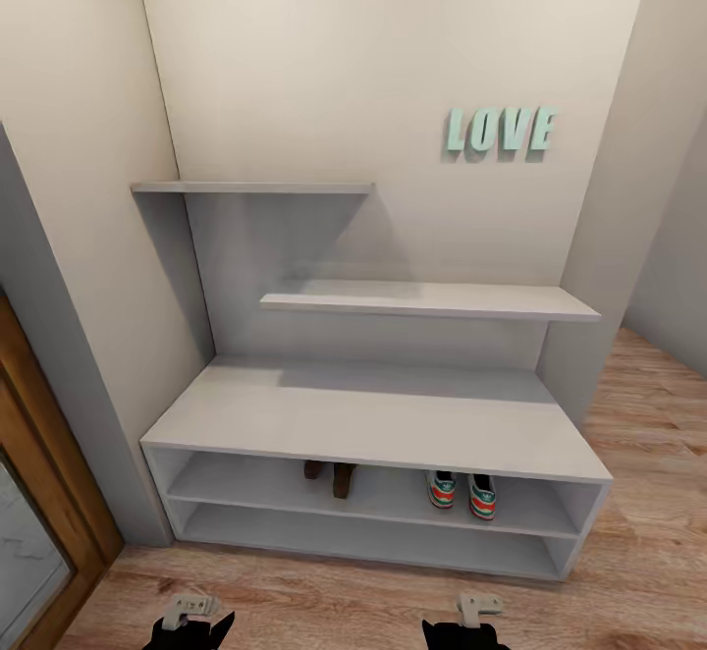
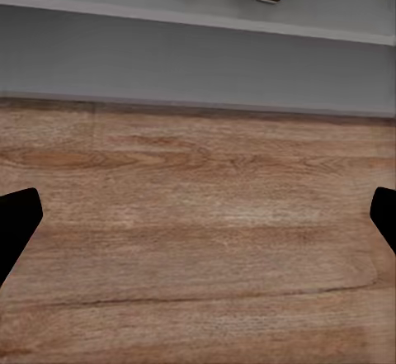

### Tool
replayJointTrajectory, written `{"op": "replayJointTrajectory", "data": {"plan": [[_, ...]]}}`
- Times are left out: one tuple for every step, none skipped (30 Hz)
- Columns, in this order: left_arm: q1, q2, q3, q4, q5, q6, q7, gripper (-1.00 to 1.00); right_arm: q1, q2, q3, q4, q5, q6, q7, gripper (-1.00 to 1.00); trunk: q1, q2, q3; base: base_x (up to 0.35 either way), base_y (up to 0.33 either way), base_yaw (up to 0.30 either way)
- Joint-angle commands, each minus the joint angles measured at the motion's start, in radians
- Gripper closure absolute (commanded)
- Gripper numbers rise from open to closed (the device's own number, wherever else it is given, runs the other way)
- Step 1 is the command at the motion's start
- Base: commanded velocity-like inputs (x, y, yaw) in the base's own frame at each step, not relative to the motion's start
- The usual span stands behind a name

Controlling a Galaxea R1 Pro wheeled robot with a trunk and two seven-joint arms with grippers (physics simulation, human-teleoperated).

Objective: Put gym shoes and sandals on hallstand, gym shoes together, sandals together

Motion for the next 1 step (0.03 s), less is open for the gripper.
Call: {"op": "replayJointTrajectory", "data": {"plan": [[0.0,0.001,-0.008,0.001,0.011,-0.003,-0.004,-1.0,-0.001,0.0,-0.009,0.001,0.008,-0.003,0.003,-1.0,0.0,-0.001,-0.001,0.0,0.0,0.0]]}}
